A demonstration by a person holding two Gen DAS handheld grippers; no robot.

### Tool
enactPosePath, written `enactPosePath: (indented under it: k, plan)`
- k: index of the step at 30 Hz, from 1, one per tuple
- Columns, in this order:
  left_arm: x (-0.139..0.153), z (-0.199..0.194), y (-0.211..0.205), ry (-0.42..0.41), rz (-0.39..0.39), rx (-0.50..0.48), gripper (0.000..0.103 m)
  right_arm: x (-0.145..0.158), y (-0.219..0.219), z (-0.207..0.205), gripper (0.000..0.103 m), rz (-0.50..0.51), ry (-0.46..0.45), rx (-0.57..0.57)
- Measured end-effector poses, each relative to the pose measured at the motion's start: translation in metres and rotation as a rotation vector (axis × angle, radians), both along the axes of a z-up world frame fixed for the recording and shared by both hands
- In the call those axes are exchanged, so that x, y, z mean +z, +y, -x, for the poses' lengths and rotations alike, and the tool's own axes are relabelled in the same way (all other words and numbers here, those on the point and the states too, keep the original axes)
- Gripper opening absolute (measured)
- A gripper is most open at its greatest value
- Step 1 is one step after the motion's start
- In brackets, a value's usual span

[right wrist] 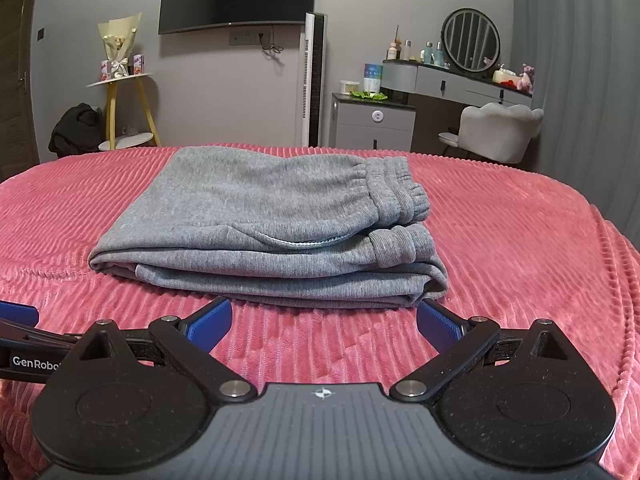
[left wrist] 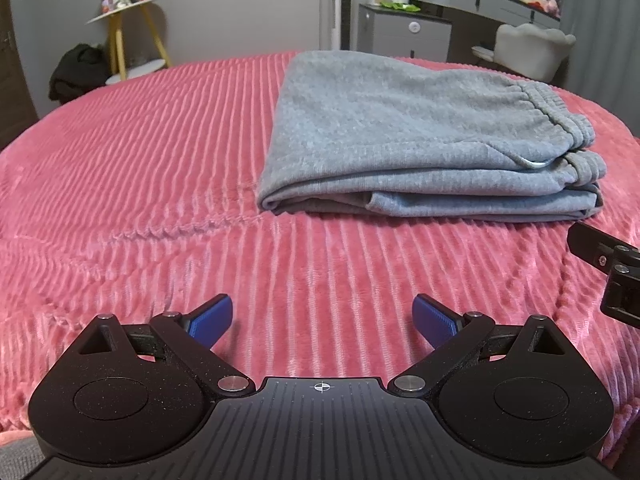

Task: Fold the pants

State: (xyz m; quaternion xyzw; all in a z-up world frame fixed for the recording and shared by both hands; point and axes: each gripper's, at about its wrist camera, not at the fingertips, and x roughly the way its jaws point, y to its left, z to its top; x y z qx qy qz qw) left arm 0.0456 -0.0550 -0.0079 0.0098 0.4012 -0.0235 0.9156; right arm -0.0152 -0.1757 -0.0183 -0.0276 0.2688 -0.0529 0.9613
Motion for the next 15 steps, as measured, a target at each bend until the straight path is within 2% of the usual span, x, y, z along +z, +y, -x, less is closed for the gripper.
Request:
enactPosePath:
  k: [15]
  plan:
    - [0.0006,0.0004,0.0000,-0.001,0.000,-0.002,0.100,0.0002,0.0002,0.0011,0.099,-0.003,0.001,-0.012]
